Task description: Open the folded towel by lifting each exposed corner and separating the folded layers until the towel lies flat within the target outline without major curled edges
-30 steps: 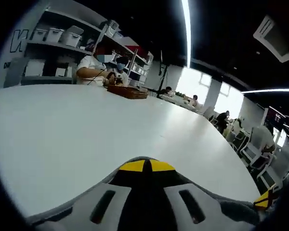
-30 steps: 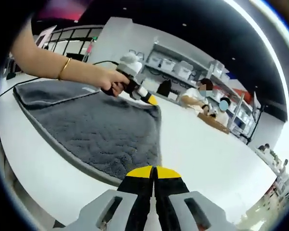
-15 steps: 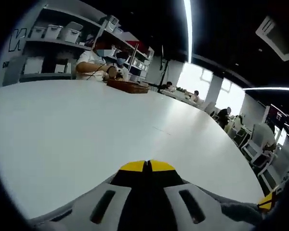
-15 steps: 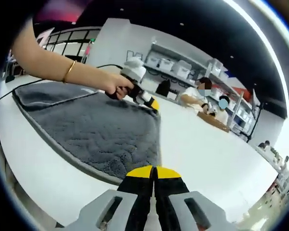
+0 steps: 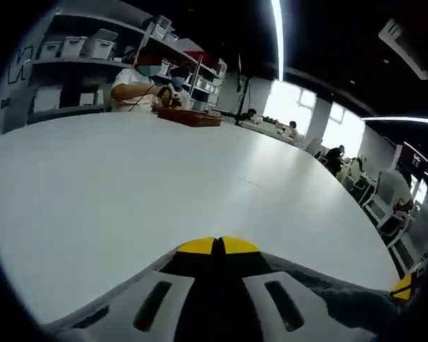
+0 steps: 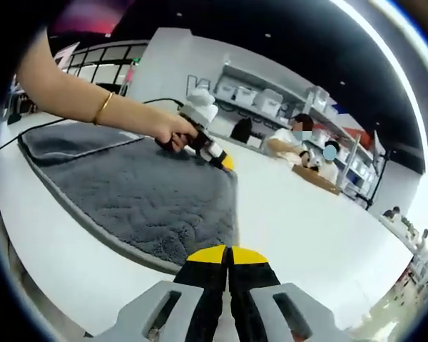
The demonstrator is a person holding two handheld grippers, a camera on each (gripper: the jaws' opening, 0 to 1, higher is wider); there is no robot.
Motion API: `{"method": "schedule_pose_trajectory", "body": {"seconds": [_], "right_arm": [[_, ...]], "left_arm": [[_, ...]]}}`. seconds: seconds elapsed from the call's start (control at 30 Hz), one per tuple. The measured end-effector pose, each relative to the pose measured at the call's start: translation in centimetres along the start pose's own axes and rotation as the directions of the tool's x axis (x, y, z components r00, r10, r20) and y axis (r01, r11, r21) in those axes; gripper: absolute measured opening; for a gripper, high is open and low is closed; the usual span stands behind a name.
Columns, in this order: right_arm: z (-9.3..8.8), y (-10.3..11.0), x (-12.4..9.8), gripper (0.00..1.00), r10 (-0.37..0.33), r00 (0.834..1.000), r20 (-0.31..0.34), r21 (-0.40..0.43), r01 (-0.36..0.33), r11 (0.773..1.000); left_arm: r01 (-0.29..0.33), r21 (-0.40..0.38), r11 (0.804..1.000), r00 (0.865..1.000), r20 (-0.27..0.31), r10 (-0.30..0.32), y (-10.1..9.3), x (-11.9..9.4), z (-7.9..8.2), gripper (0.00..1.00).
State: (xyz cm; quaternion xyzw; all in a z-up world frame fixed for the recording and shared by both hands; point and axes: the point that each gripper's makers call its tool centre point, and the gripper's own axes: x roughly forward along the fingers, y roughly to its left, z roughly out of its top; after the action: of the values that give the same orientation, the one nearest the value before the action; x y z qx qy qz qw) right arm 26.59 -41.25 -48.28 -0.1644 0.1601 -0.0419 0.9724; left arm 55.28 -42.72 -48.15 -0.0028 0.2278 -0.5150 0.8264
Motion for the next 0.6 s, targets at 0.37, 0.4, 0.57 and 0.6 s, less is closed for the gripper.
{"method": "schedule_pose_trajectory", "body": {"seconds": [0.37,0.4,0.57,0.6], "right_arm": [[0.8,-0.1,-0.4,0.00,-0.016,0.999,0.030,-0.011,0.016,1.000],[1.0,-0.1,-0.6,0.00,-0.020,0.999,0.039,-0.008,0.020,1.000],[2.5,-0.1,-0.9,0.00,-0.024,0.997,0.079,0.016,0.022,1.000],[2.8,0.3,-0.8,0.00,-0.006,0.996,0.090,0.040,0.003,0.999]], "left_arm": [[0.006,0.068,0.998,0.999,0.049,-0.009,-0.3,-2.7,2.9,0.00],[0.007,0.076,0.997,0.999,0.047,-0.010,-0.3,-3.0,2.9,0.00],[-0.009,0.136,0.991,0.999,0.038,0.004,0.6,-4.4,2.8,0.02],[-0.010,0.131,0.991,0.999,0.038,0.005,0.8,-4.6,2.8,0.02]]}}
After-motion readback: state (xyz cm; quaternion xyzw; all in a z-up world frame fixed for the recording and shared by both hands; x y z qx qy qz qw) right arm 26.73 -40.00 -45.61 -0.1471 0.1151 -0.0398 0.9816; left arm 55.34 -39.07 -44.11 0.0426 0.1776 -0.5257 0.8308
